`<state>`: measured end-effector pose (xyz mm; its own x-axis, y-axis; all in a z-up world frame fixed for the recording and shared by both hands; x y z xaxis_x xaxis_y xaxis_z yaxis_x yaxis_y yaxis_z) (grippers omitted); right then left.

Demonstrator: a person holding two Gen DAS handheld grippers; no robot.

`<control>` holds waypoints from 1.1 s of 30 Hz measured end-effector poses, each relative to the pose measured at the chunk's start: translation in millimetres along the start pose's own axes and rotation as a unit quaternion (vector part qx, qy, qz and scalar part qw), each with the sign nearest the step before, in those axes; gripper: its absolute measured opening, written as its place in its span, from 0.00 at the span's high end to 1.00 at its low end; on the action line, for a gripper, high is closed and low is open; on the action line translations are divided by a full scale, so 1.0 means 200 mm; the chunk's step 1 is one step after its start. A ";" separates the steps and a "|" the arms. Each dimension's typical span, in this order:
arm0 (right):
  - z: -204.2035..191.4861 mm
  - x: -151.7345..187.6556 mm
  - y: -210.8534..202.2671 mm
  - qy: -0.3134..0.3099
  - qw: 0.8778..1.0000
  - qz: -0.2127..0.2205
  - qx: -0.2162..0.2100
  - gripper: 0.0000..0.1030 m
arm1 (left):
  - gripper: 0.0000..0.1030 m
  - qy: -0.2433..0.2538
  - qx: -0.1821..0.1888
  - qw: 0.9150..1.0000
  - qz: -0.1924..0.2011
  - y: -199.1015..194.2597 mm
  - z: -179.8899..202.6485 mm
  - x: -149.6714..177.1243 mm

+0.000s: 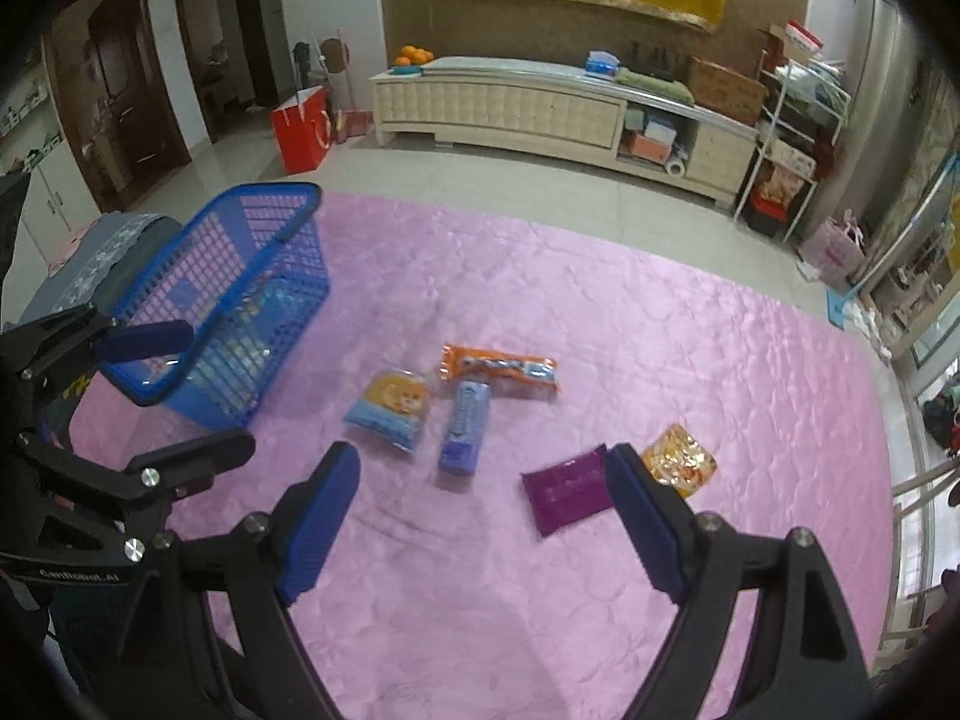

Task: Organize snacks
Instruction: 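Move both tools back to the remaining snacks on the quilt, then grasp the round cartoon cake pack with the left tool while the right grasps the purple gum box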

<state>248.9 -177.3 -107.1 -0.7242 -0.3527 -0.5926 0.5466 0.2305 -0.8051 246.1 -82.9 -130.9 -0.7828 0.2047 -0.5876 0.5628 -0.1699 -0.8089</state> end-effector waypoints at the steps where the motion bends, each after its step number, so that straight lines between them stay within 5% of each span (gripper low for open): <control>1: 0.02 0.01 0.02 0.005 1.000 -0.002 0.001 0.16 | 0.25 0.004 -0.002 1.000 -0.004 0.03 0.02 0.00; 6: 0.11 0.06 0.15 0.021 1.000 -0.017 -0.008 0.19 | 0.28 0.002 -0.002 1.000 -0.021 0.18 0.05 0.00; 8: 0.12 0.08 0.21 0.020 0.999 -0.022 -0.017 0.26 | 0.43 -0.010 -0.002 0.999 -0.037 0.26 0.04 0.00; 11: 0.12 0.09 0.29 0.016 0.999 -0.029 -0.025 0.31 | 0.51 -0.025 -0.004 0.998 -0.057 0.36 0.02 0.01; 33: 0.22 0.12 0.68 0.043 0.996 -0.061 -0.049 0.31 | 0.51 -0.056 -0.013 0.989 -0.136 0.85 -0.11 0.02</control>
<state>324.1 -193.9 -228.6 -0.8188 -0.3051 -0.4864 0.4109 0.2802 -0.8675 344.6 -90.8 -270.7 -0.9297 0.1303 -0.3444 0.3335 -0.0986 -0.9376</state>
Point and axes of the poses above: each gripper's, at about its wrist camera, not at the fingertips, and y roughly the way its jaws point, z to its right, x to its underside, the point moved 7 cm from there along y, roughly the way its jaws point, and after that the axes turned 3 degrees about -y, right-handed, at the moved point
